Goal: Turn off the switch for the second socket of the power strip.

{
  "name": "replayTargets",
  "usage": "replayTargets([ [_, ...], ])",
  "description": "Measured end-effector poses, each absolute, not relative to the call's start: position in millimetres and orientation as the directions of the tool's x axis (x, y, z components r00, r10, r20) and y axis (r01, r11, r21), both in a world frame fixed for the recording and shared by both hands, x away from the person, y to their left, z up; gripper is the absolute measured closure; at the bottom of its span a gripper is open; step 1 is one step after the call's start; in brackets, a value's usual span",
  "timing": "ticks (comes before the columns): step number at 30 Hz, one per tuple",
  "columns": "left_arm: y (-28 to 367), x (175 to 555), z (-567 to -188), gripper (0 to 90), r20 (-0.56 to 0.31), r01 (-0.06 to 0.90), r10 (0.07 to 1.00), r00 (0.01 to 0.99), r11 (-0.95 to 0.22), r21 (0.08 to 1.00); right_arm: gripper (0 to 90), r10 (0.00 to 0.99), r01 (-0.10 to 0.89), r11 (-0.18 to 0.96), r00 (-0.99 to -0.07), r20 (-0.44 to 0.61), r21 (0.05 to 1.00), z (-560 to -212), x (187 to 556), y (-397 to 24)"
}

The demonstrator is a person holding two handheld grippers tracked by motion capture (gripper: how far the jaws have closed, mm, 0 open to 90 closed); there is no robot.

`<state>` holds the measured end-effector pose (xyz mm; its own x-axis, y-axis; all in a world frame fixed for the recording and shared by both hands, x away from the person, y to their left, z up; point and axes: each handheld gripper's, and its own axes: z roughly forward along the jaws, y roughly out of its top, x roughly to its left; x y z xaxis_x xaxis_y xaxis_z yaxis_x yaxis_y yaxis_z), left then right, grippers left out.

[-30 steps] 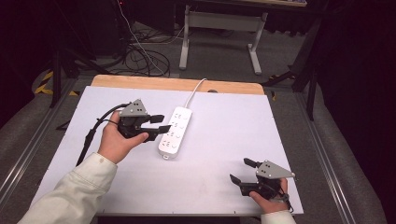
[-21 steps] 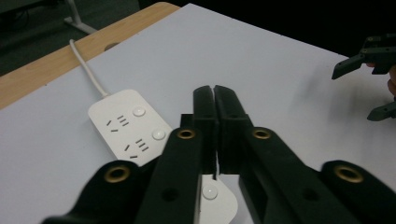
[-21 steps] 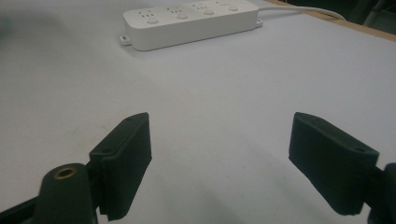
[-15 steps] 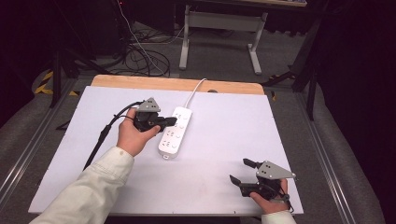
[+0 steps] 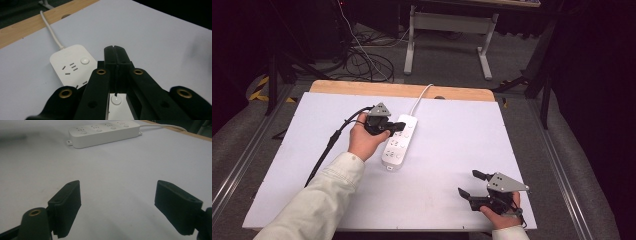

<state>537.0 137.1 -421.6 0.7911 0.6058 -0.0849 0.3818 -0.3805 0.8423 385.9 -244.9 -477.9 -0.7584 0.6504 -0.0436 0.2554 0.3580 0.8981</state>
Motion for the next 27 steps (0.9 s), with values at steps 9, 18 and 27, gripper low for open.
replayTargets([
  [9, 128, 550, -441, 90.0, -0.107, 0.426, 0.623, 0.775, -0.39, 0.816, 21.5, 0.647, 0.256, 0.363, -0.761, -0.044, 0.896, -479, 386, -244],
  [18, 122, 555, -457, 90.0, -0.059, 0.417, 0.631, 0.774, -0.437, 0.797, 21.6, 0.646, 0.257, 0.359, -0.763, -0.04, 0.897, -479, 386, -245],
  [27, 118, 558, -463, 90.0, -0.059, 0.417, 0.632, 0.773, -0.435, 0.798, 21.6, 0.643, 0.255, 0.359, -0.765, -0.039, 0.898, -479, 386, -246],
])
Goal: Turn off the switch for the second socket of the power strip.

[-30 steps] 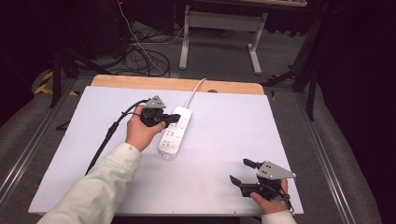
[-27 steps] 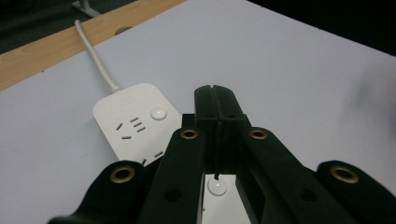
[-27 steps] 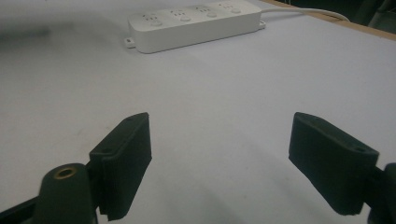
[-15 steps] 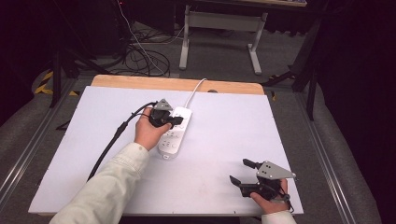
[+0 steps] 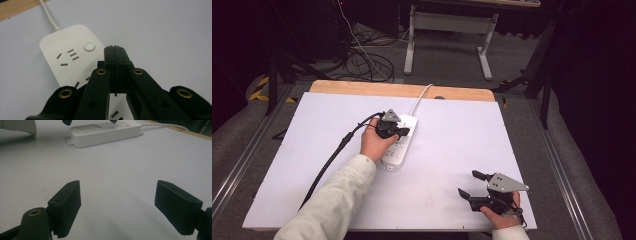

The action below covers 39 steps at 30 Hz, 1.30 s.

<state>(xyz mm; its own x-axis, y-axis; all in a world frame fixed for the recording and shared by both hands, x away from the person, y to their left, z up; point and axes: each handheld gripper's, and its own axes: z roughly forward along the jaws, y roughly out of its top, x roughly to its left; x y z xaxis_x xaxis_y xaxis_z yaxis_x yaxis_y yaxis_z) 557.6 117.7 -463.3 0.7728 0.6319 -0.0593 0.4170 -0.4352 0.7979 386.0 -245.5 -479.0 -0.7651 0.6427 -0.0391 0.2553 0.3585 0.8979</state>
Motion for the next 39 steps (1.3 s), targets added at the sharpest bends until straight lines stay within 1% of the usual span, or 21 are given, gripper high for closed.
replayTargets([
  [7, 115.5, 558.5, -467.5, 90.0, -0.058, 0.42, 0.634, 0.771, -0.438, 0.795, 21.5, 0.643, 0.255, 0.36, -0.764, -0.041, 0.897, -478.8, 385.8, -245.5],
  [9, 115.7, 558.9, -467.6, 90.0, -0.038, 0.411, 0.637, 0.77, -0.45, 0.793, 21.6, 0.643, 0.255, 0.36, -0.765, -0.041, 0.897, -478.9, 385.8, -245.5],
  [25, 112.4, 557.4, -470.1, 90.0, -0.028, 0.421, 0.65, 0.76, -0.459, 0.782, 21.5, 0.64, 0.257, 0.361, -0.768, -0.038, 0.896, -479.1, 386.1, -245.4],
  [29, 111.1, 556.4, -469.4, 90.0, -0.001, 0.41, 0.651, 0.759, -0.478, 0.777, 21.6, 0.639, 0.259, 0.361, -0.769, -0.035, 0.896, -479.4, 386.2, -245.3],
  [34, 109.9, 555.9, -469.6, 90.0, 0.006, 0.406, 0.651, 0.759, -0.481, 0.777, 21.5, 0.638, 0.262, 0.359, -0.769, -0.031, 0.896, -479.7, 386.1, -245.0],
  [39, 111.0, 557.8, -468.7, 90.0, -0.016, 0.426, 0.657, 0.754, -0.47, 0.773, 21.6, 0.637, 0.265, 0.359, -0.77, -0.028, 0.895, -480.1, 386.4, -244.9],
])
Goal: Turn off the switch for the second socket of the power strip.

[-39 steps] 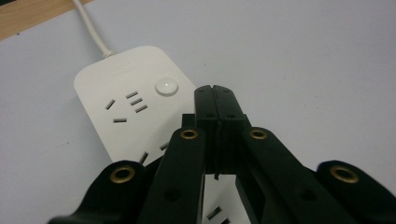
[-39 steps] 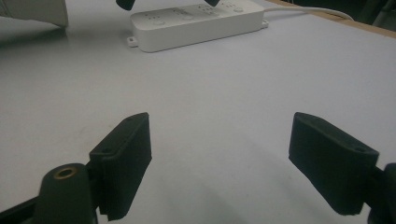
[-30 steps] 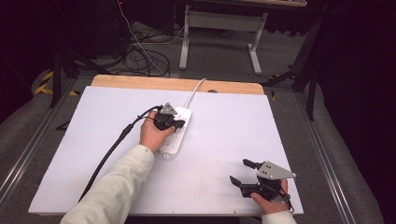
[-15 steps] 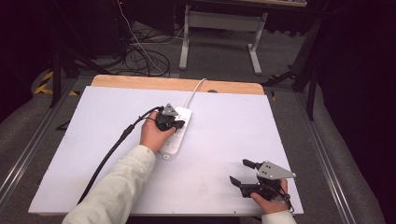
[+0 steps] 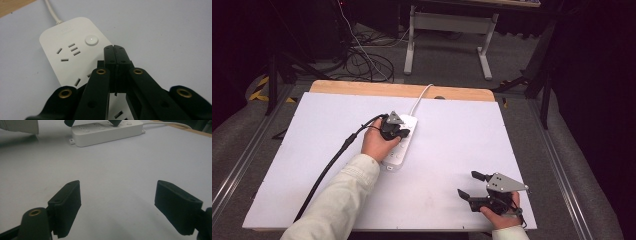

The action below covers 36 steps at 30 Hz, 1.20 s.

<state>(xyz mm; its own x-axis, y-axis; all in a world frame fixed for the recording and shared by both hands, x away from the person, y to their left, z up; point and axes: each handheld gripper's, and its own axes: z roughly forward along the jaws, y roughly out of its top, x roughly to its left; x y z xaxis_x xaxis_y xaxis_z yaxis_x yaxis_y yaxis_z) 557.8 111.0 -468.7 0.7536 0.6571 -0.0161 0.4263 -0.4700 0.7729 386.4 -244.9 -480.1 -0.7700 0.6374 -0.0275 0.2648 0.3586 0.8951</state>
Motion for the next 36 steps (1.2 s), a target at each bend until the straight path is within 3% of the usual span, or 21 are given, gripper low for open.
replayTargets([
  [23, 108.4, 556.5, -468.6, 90.0, -0.013, 0.441, 0.669, 0.743, -0.475, 0.762, 21.6, 0.638, 0.273, 0.362, -0.769, -0.023, 0.891, -481.4, 387.4, -245.8],
  [31, 110.2, 557.9, -468.5, 90.0, -0.039, 0.455, 0.672, 0.739, -0.456, 0.765, 21.7, 0.642, 0.274, 0.357, -0.767, -0.021, 0.893, -481.4, 386.7, -247.5],
  [33, 110.9, 559.1, -467.5, 90.0, -0.098, 0.473, 0.665, 0.74, -0.412, 0.779, 21.7, 0.641, 0.275, 0.36, -0.767, -0.023, 0.892, -481.5, 386.8, -246.9],
  [36, 109.3, 558.6, -466.3, 90.0, -0.087, 0.471, 0.67, 0.738, -0.419, 0.776, 21.8, 0.641, 0.273, 0.363, -0.767, -0.025, 0.891, -481.5, 386.6, -246.6],
])
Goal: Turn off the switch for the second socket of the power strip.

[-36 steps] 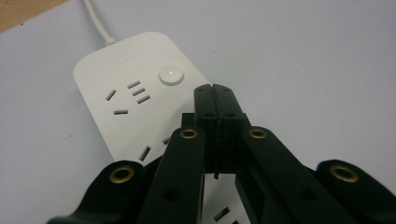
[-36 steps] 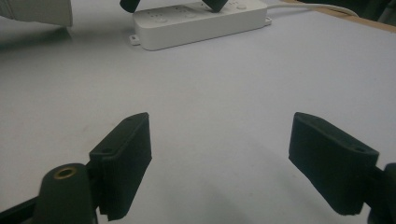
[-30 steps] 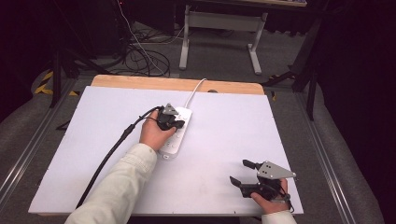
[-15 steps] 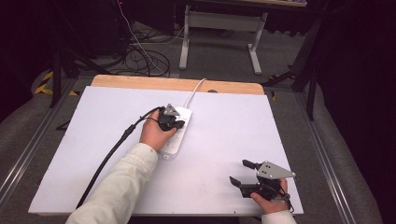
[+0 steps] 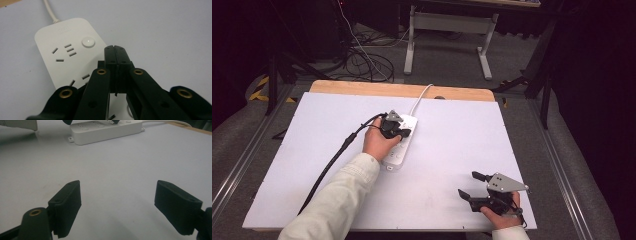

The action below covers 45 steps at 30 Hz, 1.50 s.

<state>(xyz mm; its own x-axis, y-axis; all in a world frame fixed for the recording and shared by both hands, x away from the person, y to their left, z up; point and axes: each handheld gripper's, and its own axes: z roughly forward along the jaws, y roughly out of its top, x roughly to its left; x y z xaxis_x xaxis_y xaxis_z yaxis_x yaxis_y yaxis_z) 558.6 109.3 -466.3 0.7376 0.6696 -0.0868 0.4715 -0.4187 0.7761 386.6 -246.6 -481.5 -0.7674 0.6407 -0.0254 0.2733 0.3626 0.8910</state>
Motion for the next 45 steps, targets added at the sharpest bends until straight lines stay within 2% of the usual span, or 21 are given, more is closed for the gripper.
replayTargets([
  [3, 111, 558, -463, 90.0, -0.046, 0.457, 0.686, 0.726, -0.433, 0.777, 21.8, 0.641, 0.274, 0.361, -0.767, -0.024, 0.891, -481, 387, -247],
  [10, 117, 551, -442, 90.0, -0.068, 0.438, 0.678, 0.732, -0.392, 0.809, 21.9, 0.64, 0.27, 0.361, -0.768, -0.026, 0.893, -481, 387, -247],
  [17, 122, 543, -423, 90.0, -0.056, 0.413, 0.66, 0.749, -0.399, 0.818, 21.9, 0.641, 0.27, 0.365, -0.767, -0.03, 0.891, -481, 387, -246],
  [23, 123, 539, -415, 90.0, -0.047, 0.405, 0.652, 0.757, -0.411, 0.817, 21.9, 0.643, 0.274, 0.365, -0.765, -0.029, 0.89, -481, 388, -246],
  [29, 123, 536, -412, 89.8, -0.076, 0.416, 0.64, 0.765, -0.401, 0.816, 21.9, 0.642, 0.273, 0.365, -0.766, -0.029, 0.89, -481, 388, -246],
  [30, 123, 534, -411, 87.4, -0.081, 0.421, 0.643, 0.762, -0.396, 0.816, 21.9, 0.642, 0.273, 0.365, -0.766, -0.028, 0.89, -481, 388, -246],
  [31, 123, 534, -410, 78.2, -0.073, 0.415, 0.642, 0.764, -0.401, 0.817, 21.9, 0.642, 0.273, 0.365, -0.766, -0.028, 0.89, -481, 388, -246],
  [32, 124, 532, -408, 74.0, -0.079, 0.417, 0.64, 0.764, -0.397, 0.818, 21.9, 0.643, 0.273, 0.366, -0.766, -0.029, 0.89, -481, 388, -246],
  [35, 128, 529, -401, 66.3, -0.098, 0.413, 0.626, 0.774, -0.381, 0.827, 21.9, 0.641, 0.272, 0.364, -0.767, -0.029, 0.891, -481, 387, -246],
  [39, 135, 520, -392, 48.7, -0.076, 0.388, 0.62, 0.781, -0.386, 0.837, 21.9, 0.641, 0.268, 0.363, -0.767, -0.031, 0.893, -480, 387, -246],
  [43, 144, 506, -379, 36.8, -0.059, 0.367, 0.624, 0.779, -0.378, 0.85, 21.9, 0.64, 0.266, 0.367, -0.767, -0.035, 0.891, -480, 387, -245],
  [45, 149, 501, -374, 33.8, -0.054, 0.355, 0.629, 0.775, -0.364, 0.861, 21.9, 0.641, 0.265, 0.368, -0.767, -0.036, 0.891, -480, 387, -245],
])
